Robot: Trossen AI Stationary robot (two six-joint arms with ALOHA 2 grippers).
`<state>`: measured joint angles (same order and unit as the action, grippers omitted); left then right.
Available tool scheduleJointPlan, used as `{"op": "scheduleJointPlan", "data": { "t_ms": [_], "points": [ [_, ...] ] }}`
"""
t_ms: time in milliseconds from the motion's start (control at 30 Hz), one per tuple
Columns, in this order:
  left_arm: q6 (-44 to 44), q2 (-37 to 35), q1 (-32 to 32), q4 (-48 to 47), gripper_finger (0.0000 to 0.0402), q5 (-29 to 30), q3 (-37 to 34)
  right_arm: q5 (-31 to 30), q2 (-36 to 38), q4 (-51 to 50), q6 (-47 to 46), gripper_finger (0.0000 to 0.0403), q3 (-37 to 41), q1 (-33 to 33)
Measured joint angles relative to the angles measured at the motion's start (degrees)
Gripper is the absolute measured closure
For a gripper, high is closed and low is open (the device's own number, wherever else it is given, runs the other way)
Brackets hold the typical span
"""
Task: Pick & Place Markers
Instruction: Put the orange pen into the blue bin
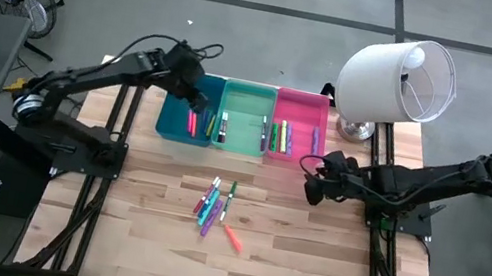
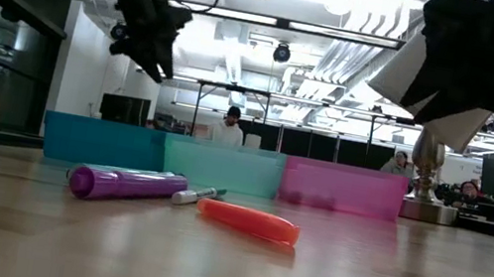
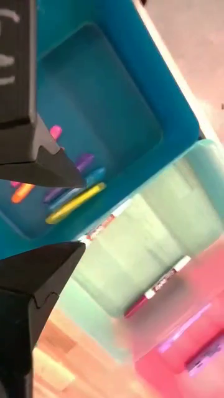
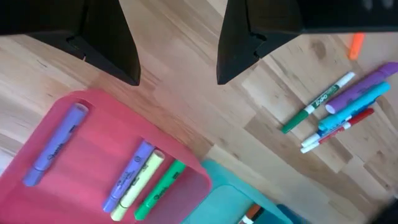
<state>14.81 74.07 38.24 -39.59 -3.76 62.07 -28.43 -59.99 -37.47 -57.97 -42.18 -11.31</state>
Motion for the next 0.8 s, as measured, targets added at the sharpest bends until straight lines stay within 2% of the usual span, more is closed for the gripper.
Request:
{"op": "scheduleJointPlan", "data": {
  "t_ms": [133, 333, 533, 800],
  "points": [
    [0.87, -4.31, -0.84, -0.42, 0.0252, -1.52, -2.07, -0.09, 0.68, 0.12, -0.34, 0.0201, 0.36, 0.0],
    [3.64, -11.38, -6.35, 0.89, 0.0252, -2.14, -5.66, 0.37, 0.66, 2.69, -0.29, 0.0201, 0.36, 0.0],
    [8.28, -16.09, -15.39, 2.55, 0.0252, -1.51, -9.99, 0.32, 0.65, 5.64, -0.36, 0.0201, 0.36, 0.0],
    [14.98, -20.28, -29.47, 2.6, 0.0252, 4.19, -14.23, -0.59, 0.6, 13.08, -0.2, 0.0201, 0.36, 0.0]
  ]
}}
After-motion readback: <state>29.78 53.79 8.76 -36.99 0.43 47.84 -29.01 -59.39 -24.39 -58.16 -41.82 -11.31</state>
